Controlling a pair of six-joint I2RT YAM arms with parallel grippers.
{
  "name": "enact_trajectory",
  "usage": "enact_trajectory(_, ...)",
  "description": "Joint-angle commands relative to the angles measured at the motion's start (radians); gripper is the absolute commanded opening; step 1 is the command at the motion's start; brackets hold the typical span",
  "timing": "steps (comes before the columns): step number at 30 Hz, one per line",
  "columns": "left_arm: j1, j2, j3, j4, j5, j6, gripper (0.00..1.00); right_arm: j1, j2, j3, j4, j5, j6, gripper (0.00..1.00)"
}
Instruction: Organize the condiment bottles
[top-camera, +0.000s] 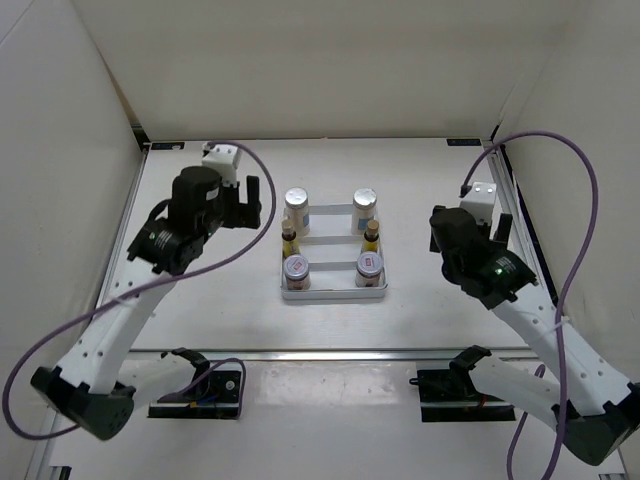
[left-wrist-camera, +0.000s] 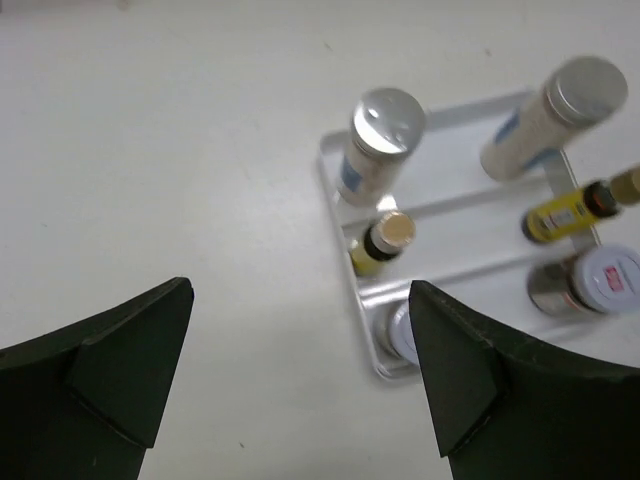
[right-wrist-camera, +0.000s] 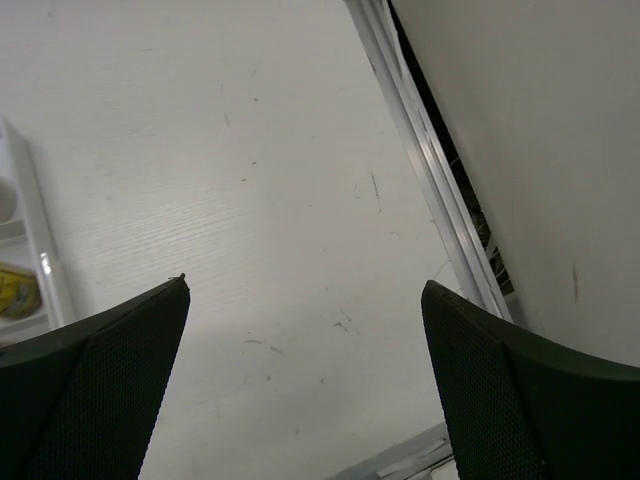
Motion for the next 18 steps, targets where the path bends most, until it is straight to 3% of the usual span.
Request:
enact_trajectory(1,0.004,-0.065,-0.194,0.289,-0.170,0.081,1.00,0.000,-0.015,-0.087,0.252,0.138,-0.078,1.00)
enact_trajectory(5,0.026,-0.124,-0.357,0.429,-0.291,0.105,1.00,0.000,0.013,-0.136,0.252,0.067,-0.002,1.00)
enact_trajectory(10,0.052,-0.133,-0.571,0.671,-0.383,0.160,1.00,-0.010,0.124,-0.179,0.309,0.116,0.069,1.00)
enact_trajectory(14,0.096,-0.133,-0.659,0.828,-0.383,0.170,1.00,-0.043,0.149,-0.248,0.448,0.103,0.072,1.00)
enact_trajectory(15,0.114,-0.124,-0.659,0.828,-0.358,0.153,1.00,-0.074,0.120,-0.266,0.525,0.024,0.028,1.00)
enact_trajectory(18,0.124,-0.124,-0.647,0.808,-0.311,0.125,1.00,-0.118,0.090,-0.268,0.526,-0.075,0.041,1.00)
